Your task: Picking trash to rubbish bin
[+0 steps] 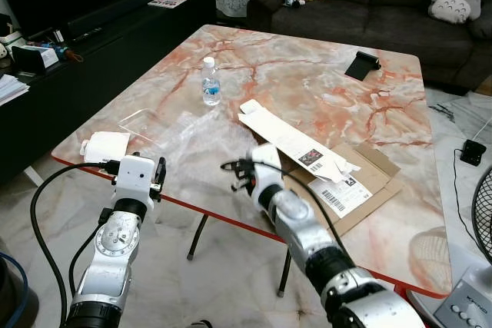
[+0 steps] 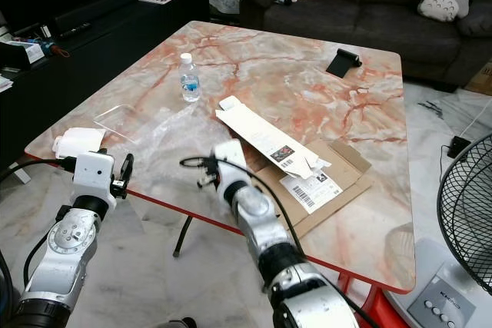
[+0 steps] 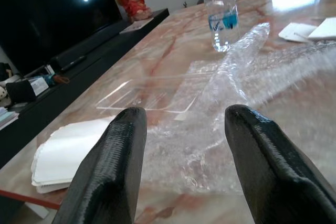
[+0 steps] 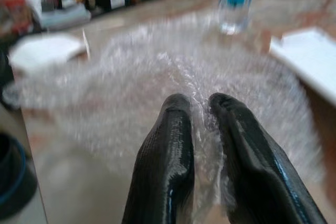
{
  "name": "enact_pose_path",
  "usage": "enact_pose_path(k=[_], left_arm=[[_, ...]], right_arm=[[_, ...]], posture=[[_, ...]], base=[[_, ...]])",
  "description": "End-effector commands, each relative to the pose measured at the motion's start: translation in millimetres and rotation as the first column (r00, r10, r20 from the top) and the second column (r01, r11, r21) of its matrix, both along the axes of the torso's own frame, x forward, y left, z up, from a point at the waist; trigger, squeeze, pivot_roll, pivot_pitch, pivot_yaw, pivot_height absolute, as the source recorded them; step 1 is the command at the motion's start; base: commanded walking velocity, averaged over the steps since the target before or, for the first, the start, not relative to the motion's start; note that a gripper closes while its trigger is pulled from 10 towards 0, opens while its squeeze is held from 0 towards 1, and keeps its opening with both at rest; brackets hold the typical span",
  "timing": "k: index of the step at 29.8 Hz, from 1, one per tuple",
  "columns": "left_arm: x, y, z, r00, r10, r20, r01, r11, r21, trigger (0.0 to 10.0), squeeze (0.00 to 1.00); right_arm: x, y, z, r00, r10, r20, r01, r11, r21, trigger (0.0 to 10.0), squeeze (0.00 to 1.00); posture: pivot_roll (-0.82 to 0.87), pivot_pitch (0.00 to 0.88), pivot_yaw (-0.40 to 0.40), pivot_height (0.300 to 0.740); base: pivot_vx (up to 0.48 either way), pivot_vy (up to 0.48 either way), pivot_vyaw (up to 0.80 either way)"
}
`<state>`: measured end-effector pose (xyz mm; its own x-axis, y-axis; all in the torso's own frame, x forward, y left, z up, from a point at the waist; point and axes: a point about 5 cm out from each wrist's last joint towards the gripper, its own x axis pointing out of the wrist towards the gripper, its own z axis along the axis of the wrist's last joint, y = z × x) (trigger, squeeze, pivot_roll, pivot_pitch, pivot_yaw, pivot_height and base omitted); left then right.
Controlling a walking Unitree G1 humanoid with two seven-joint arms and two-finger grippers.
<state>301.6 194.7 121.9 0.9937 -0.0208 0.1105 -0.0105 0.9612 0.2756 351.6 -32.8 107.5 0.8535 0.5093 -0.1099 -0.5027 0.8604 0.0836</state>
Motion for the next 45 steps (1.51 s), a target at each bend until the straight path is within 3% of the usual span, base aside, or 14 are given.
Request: enact_pose_path(k=[1,12,13,14,24,33,34,35,36,42,45], left_arm=[[2.6,-0.4,2.5,1.0,0.006,0.015,-0.005,1.0,-0.031,10.0,0.0],[6.6,-4.6,4.8,1.0,-0.008,0.028,0.01,0.998,-0.055,10.0,0.0],[6.9,-5.6,5.1,0.999,-0.012,0.03,0.014,0.998,-0.057,10.0,0.0],[7.2,-5.9,5.2,0.999,-0.014,0.031,0.016,0.998,-0.058,10.0,0.0],[10.0,-10.5,7.4,0.999,-0.032,0.043,0.035,0.996,-0.076,10.0,0.0],[10.8,-12.6,6.5,0.999,-0.027,0.047,0.032,0.993,-0.111,10.0,0.0],[10.9,-12.9,6.1,0.999,-0.024,0.046,0.03,0.993,-0.116,10.0,0.0],[10.9,-13.1,5.9,0.999,-0.023,0.046,0.028,0.992,-0.119,10.0,0.0],[10.3,-14.4,5.3,0.999,-0.019,0.047,0.025,0.991,-0.128,10.0,0.0],[8.3,-15.8,5.0,0.998,-0.01,0.061,0.018,0.989,-0.144,10.0,0.0],[7.4,-16.4,4.6,0.998,-0.007,0.065,0.016,0.989,-0.147,10.0,0.0]], right_arm=[[11.3,9.7,35.8,0.995,-0.003,0.098,-0.006,0.996,0.091,10.0,0.0],[29.5,-6.9,97.9,0.966,-0.077,0.246,0.01,0.964,0.264,10.0,0.0],[30.6,-9.4,102.8,0.96,-0.093,0.263,0.019,0.963,0.269,1.0,0.0],[31.2,-11.1,104.7,0.958,-0.107,0.266,0.029,0.959,0.281,0.0,0.0],[36.5,-25.9,127.4,0.936,-0.165,0.31,0.051,0.938,0.344,0.0,0.0],[35.4,-32.2,156.7,0.907,-0.182,0.38,-0.002,0.9,0.435,0.0,0.0],[34.6,-32.3,158.4,0.904,-0.182,0.387,-0.009,0.896,0.443,6.7,0.0],[34.1,-32.3,159.5,0.902,-0.182,0.391,-0.014,0.894,0.448,6.7,0.0],[30.8,-33.2,160.4,0.899,-0.176,0.401,-0.048,0.871,0.49,10.0,0.0],[24.3,-38.1,152.4,0.896,-0.17,0.409,-0.076,0.85,0.521,10.0,0.0],[23.8,-41.9,141.9,0.901,-0.181,0.394,-0.046,0.864,0.501,10.0,0.0]], posture=[[0.13,0.008,0.028,0.74],[0.12,0.0,0.03,0.74],[0.12,0.0,0.029,0.74],[0.12,0.0,0.029,0.74],[0.12,0.0,0.033,0.74],[0.12,0.0,0.034,0.74],[0.12,0.0,0.036,0.74],[0.12,0.0,0.036,0.74],[0.12,0.0,0.037,0.74],[0.12,0.0,0.037,0.74],[0.12,0.0,0.038,0.74]], base=[[0.0,0.0,0.0],[0.0,0.0,0.0],[0.0,0.0,0.0],[0.0,0.0,0.0],[0.0,0.0,0.0],[0.0,0.0,0.0],[0.0,0.0,0.0],[0.0,0.0,0.0],[0.0,0.0,0.0],[0.0,0.0,0.0],[0.0,0.0,0.0]])
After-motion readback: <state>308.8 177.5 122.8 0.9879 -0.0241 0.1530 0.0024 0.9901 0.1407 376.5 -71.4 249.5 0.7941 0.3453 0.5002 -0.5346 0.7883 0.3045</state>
